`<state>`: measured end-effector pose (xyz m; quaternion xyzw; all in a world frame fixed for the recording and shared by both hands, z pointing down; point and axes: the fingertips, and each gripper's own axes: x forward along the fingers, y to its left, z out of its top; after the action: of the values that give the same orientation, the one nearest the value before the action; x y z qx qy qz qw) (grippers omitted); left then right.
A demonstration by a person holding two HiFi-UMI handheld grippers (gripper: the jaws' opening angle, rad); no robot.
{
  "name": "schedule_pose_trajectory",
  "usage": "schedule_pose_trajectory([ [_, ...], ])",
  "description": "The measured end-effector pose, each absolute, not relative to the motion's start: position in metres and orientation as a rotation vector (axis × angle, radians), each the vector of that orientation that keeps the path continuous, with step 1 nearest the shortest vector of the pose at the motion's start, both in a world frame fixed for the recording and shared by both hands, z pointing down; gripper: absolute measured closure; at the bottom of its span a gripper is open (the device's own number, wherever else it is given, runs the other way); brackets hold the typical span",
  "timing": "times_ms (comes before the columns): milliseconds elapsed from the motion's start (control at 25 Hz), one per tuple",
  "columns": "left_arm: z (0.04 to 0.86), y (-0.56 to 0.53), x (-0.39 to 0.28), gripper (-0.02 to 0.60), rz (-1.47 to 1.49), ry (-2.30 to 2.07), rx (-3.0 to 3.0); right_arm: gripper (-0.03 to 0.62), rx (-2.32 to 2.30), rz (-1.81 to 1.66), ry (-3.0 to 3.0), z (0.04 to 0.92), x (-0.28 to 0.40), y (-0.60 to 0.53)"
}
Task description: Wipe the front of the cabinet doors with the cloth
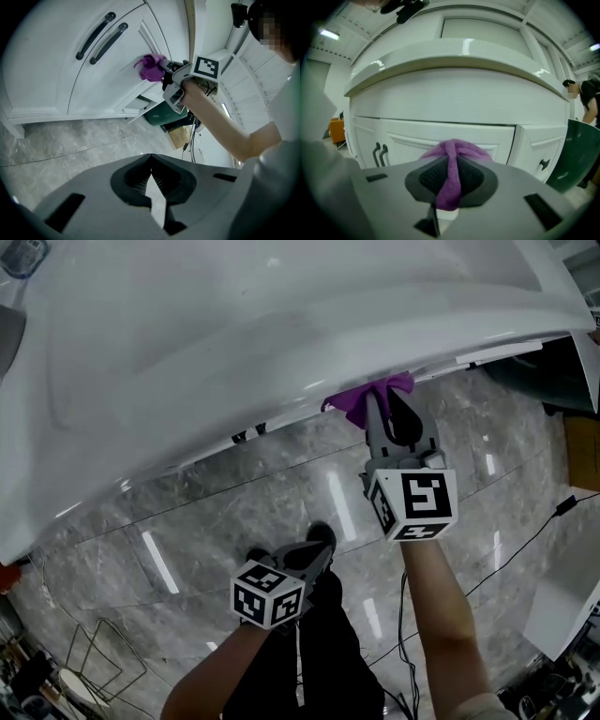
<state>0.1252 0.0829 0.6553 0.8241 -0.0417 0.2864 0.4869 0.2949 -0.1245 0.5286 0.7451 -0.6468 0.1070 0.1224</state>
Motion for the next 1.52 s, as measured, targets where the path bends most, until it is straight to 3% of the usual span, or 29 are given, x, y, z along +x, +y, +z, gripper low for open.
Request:
schedule_pose_trajectory([
  [760,0.713,0.086,0.152,0.574,0.783,-0.058,1.988,0.531,1.823,0.53,-1.753,0.75,0.29,-0.134],
  [1040,0.736,0.095,0.138,0.574,0.854,-0.067,1.957,0.534,1.585,0.927,-1.538,0.869,0.298,-0.108],
  [1240,0.725,0.093,0.145,0.574,0.836,-0.049,1.969,0.536,1.696,0.919,-1.611,0.829,0.309,-0.072],
  [1520,0.683,0.095,0.175,0.574,0.772,-0.022,1.996,0.534,2.169,0.824,-1.685,0.672,0.381,-0.035],
])
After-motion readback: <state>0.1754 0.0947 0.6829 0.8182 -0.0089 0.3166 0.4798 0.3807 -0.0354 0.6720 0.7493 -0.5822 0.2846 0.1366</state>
